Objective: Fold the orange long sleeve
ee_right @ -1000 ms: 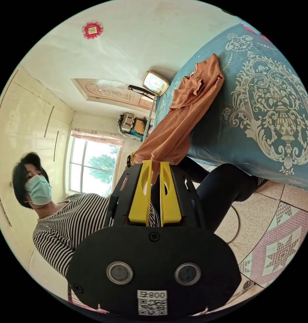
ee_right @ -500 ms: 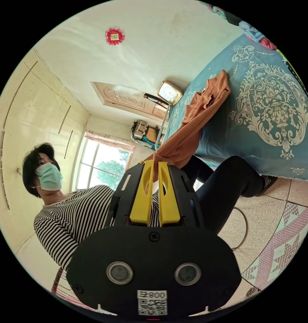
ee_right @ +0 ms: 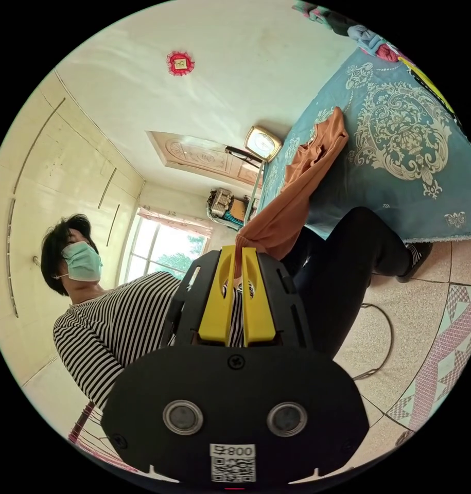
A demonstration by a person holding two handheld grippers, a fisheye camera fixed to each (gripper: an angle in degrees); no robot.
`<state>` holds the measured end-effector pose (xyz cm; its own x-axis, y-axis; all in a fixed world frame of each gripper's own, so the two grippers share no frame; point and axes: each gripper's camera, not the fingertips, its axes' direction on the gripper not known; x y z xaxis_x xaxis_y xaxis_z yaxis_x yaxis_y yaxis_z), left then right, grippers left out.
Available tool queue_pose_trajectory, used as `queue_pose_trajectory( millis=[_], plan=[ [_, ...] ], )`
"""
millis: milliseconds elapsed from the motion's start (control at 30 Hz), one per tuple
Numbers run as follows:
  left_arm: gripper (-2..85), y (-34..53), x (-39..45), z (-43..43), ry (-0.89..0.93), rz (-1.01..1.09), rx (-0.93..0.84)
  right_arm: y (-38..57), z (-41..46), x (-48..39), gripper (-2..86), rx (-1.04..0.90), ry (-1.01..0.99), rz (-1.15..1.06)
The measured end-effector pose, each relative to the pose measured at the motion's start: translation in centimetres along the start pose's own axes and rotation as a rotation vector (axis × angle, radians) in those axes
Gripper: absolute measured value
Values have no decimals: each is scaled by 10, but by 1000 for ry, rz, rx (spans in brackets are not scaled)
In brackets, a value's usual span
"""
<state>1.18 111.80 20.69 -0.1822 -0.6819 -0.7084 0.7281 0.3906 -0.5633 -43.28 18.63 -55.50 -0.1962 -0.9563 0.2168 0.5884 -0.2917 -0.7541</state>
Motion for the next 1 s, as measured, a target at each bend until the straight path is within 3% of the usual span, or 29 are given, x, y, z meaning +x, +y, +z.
queue_pose_trajectory(
  millis=[400, 1000],
  plan=[
    [70, -69, 6, 17, 27, -1, 22, -18, 5, 66, 19, 39, -57, 12],
    [73, -279, 28, 78, 9, 79, 30, -174, 54, 172, 18, 33, -90, -82]
  ],
)
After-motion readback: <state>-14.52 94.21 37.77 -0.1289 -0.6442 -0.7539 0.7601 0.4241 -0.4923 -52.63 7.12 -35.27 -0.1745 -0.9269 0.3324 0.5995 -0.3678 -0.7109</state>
